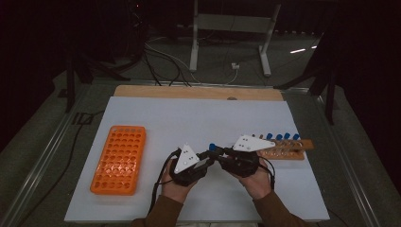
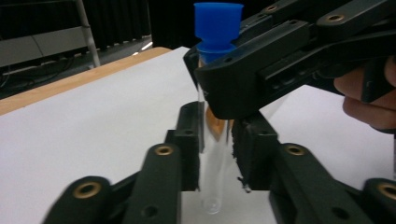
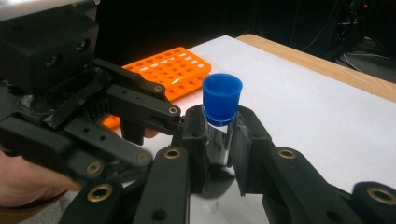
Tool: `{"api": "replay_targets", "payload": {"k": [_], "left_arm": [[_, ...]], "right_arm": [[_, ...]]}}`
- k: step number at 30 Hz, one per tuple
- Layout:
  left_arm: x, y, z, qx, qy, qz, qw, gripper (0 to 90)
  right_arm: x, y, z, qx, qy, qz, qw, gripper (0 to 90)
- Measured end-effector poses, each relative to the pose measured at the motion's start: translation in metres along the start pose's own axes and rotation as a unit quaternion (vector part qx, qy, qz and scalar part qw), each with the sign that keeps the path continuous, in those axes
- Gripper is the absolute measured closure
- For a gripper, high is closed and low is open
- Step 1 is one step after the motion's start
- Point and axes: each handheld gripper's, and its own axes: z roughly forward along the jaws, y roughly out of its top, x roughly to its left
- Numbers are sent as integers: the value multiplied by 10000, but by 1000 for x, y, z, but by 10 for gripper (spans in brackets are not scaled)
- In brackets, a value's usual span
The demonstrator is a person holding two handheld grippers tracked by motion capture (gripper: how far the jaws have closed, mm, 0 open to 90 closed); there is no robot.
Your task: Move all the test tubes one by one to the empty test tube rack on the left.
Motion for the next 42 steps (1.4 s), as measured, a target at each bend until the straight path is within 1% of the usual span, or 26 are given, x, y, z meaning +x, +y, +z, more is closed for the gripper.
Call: {"api": "replay_targets", "payload": {"k": [1,4,5,7,8,10,11,13,15,16,18,20,25,29,31,33,36,37,38,40,42], "left_arm": [[1,0,0,-9,-29,-7,10000,777],[0,0,-1,-11,-25,18,10000,780],[0,0,-1,0,-13,30,10000,780],[1,-1,-1,26,2,15,10000,781],[1,-1,-2,39,14,10,10000,781],[3,-2,-3,57,62,-16,10000,782],[5,-3,-5,58,86,-31,9999,782],[9,-4,-9,49,167,-79,9998,783],[14,-5,-13,36,243,-134,9996,783],[16,-6,-14,30,268,-149,9995,782],[20,-8,-18,11,332,-228,9992,783],[24,-9,-23,38,415,-233,9989,783],[33,-10,-35,-34,580,-305,9978,782],[43,-11,-45,-97,740,-406,9964,783],[48,-11,-50,-113,837,-412,9956,783],[54,-10,-57,-168,952,-461,9943,782],[62,-9,-65,-221,1111,-500,9923,782],[65,-8,-68,-233,1188,-500,9914,781],[69,-8,-71,-244,1300,-519,9898,781],[76,-8,-76,-276,1388,-572,9883,781],[84,-8,-82,-293,1554,-579,9857,780]], "right_arm": [[0,0,0,-1,10,0,10000,769],[0,0,-1,1,49,-3,10000,760],[-1,0,-2,-39,83,14,10000,738],[-3,1,-4,-133,164,79,9997,647],[-3,1,-6,-202,212,96,9995,588],[-4,2,-11,-283,257,54,9993,463],[-3,3,-14,-318,208,-3,9993,401],[-2,3,-21,-362,113,-112,9992,307],[-3,2,-26,-370,10,-163,9992,184],[-4,2,-28,-377,-60,-179,9991,141],[-7,0,-32,-398,-141,-184,9989,102],[-13,-2,-35,-420,-238,-92,9988,58],[-29,-14,-41,-379,-406,47,9984,22],[-36,-24,-46,-318,-581,112,9977,7],[-39,-29,-49,-254,-652,173,9974,0],[-42,-34,-51,-240,-691,206,9971,0],[-46,-40,-56,-191,-783,178,9966,0],[-46,-41,-57,-184,-811,170,9964,0],[-47,-43,-59,-177,-853,146,9961,0],[-49,-47,-63,-186,-930,152,9954,0],[-51,-50,-67,-219,-975,183,9948,0]]}}
